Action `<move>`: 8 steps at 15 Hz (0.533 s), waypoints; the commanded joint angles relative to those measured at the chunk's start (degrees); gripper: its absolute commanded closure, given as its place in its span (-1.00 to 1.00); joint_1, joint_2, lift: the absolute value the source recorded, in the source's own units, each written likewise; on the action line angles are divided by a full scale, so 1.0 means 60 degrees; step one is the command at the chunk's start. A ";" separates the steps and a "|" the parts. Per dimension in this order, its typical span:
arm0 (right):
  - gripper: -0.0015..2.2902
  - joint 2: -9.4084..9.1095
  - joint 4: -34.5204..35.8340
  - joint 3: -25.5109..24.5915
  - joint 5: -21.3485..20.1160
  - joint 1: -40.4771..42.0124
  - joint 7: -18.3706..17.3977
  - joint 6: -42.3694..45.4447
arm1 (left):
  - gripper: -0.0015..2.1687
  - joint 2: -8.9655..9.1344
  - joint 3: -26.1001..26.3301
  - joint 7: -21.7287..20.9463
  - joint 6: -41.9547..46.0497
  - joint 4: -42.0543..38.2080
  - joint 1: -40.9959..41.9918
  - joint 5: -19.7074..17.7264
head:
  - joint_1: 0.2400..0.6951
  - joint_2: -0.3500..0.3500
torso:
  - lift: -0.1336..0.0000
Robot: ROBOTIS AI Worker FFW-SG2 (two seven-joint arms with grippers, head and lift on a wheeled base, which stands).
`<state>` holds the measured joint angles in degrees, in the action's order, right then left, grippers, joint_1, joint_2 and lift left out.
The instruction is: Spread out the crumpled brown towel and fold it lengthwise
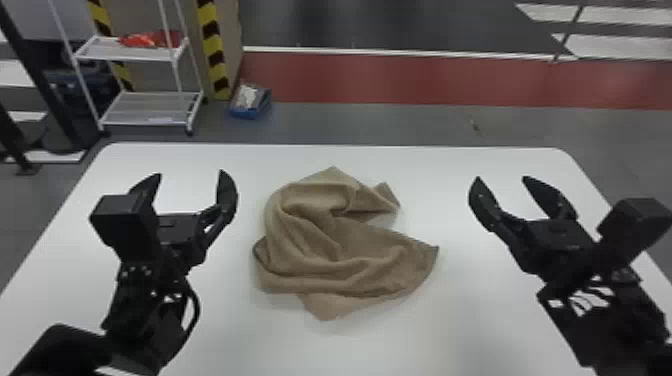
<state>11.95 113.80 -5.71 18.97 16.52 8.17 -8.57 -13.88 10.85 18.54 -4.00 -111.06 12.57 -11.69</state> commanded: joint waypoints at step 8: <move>-0.84 0.0015 -0.0202 -0.0177 -0.0335 0.0088 0.0161 0.0028 | -0.93 0.0014 0.0066 -0.0014 0.0000 0.0009 0.0014 0.0044 | 1.00 -0.18 | -0.84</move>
<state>12.04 112.72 -6.68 17.42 16.98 9.06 -8.41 -13.80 11.17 18.49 -4.00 -111.02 12.66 -11.52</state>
